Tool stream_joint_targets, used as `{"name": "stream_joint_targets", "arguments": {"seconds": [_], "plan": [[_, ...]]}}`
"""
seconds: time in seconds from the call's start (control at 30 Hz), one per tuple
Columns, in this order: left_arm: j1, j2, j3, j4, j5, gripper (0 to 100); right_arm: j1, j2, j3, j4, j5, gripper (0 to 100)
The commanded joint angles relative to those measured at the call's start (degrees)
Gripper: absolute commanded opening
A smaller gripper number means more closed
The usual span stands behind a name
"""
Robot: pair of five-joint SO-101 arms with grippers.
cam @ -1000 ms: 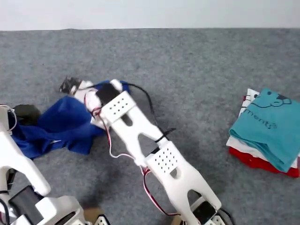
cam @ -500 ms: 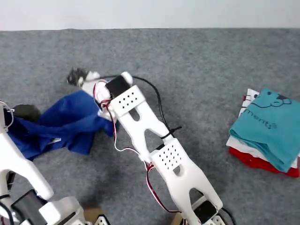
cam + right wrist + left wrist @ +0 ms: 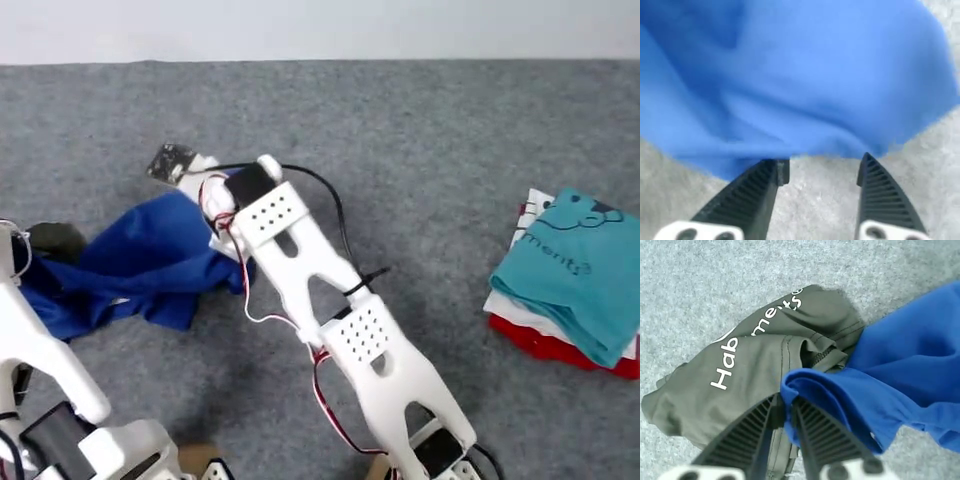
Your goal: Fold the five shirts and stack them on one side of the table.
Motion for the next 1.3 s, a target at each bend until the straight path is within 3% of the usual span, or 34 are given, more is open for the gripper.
{"name": "stream_joint_targets", "arguments": {"seconds": [0.0, 0.27, 0.57, 0.87, 1.1, 1.27], "plan": [[0.18, -0.44, -0.22, 0.35, 0.35, 0, 1.54, -10.15, 6.95, 2.51, -0.88, 20.5], [0.44, -0.35, -0.22, 0.35, 0.35, 0, -0.84, -27.82, 36.31, 2.07, -5.98, 20.8], [0.44, -0.35, 0.04, 0.35, 0.44, 0, -7.34, -19.03, 38.86, -8.04, -6.15, 20.8], [0.35, -0.35, 0.13, 0.44, 0.44, 0, -7.16, -7.52, 28.04, -15.16, -6.15, 20.8], [0.44, -0.35, 2.15, 0.09, 0.44, 0, -6.99, 0.4, 11.16, -12.62, -10.73, 19.9], [0.44, -0.44, 2.07, -0.26, 0.35, 0, -6.9, 2.33, 0.79, -4.26, -4.04, 1.3]]}}
